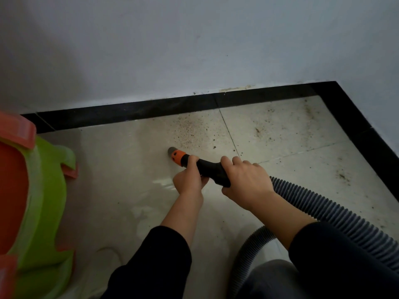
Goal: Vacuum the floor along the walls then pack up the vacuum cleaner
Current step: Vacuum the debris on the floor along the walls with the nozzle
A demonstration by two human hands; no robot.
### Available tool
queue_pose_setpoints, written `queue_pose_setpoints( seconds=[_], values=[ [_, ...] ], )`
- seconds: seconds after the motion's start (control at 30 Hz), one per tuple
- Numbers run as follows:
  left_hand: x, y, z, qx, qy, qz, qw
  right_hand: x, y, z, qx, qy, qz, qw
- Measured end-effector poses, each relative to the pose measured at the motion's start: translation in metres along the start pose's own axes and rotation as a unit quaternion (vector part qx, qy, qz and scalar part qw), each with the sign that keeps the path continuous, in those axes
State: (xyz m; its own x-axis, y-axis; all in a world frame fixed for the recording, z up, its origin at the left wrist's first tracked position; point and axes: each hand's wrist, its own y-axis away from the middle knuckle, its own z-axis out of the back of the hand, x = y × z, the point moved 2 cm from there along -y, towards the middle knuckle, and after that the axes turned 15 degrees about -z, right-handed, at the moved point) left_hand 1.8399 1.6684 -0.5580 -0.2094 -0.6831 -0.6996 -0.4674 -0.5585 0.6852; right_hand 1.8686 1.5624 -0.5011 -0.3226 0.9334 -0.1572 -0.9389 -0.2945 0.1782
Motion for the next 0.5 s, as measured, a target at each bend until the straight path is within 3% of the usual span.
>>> queue_pose_setpoints(
  seconds=[0.5],
  values=[
    [0.022, 0.005, -0.028, 0.105, -0.023, 0.043, 0.993, -0.04, 0.008, -0.005, 0.007, 0.023, -0.051, 0.998]
  ],
)
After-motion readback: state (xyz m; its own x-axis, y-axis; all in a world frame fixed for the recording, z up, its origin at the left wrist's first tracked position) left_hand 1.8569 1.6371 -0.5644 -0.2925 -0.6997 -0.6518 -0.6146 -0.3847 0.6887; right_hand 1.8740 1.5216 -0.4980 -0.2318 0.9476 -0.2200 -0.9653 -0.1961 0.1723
